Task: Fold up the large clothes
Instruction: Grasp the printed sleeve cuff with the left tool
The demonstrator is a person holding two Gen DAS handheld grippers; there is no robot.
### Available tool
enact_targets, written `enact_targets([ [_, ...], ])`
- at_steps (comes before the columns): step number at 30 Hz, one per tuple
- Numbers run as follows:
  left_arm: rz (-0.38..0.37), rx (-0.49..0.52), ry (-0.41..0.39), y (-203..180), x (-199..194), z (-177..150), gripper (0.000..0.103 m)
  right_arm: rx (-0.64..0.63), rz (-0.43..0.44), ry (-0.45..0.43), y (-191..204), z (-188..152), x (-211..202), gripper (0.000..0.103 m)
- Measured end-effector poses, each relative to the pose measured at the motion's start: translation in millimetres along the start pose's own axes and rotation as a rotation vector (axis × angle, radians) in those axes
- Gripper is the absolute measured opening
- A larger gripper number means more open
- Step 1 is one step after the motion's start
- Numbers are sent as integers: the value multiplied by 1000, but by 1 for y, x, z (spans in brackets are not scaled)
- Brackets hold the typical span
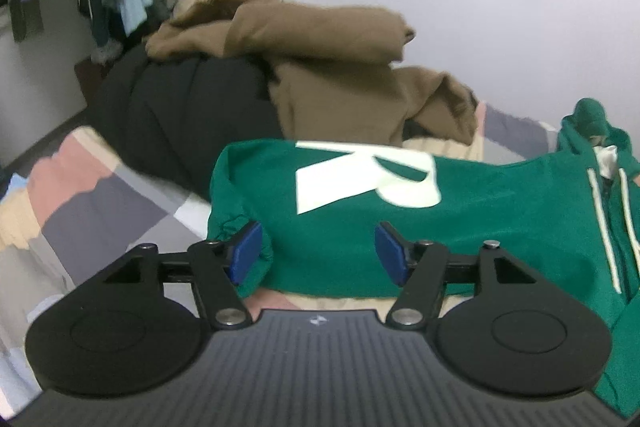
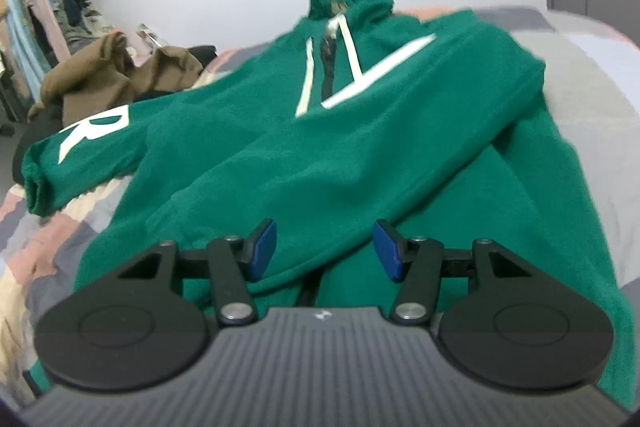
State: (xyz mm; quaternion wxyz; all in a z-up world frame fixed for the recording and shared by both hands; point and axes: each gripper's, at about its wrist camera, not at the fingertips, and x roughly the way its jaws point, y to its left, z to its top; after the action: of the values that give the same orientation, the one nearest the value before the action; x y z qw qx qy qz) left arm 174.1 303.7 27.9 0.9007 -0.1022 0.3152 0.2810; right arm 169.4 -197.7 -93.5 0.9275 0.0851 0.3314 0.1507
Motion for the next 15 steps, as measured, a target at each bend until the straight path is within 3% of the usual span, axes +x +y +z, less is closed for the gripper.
enact_targets([
  [5,-28,-11,34,10,36,-7,68,-19,-13,-13,7,4,12,74],
  [15,162,-11,62,41,121,-16,68,-62,-11,-8,17,5,40,74],
])
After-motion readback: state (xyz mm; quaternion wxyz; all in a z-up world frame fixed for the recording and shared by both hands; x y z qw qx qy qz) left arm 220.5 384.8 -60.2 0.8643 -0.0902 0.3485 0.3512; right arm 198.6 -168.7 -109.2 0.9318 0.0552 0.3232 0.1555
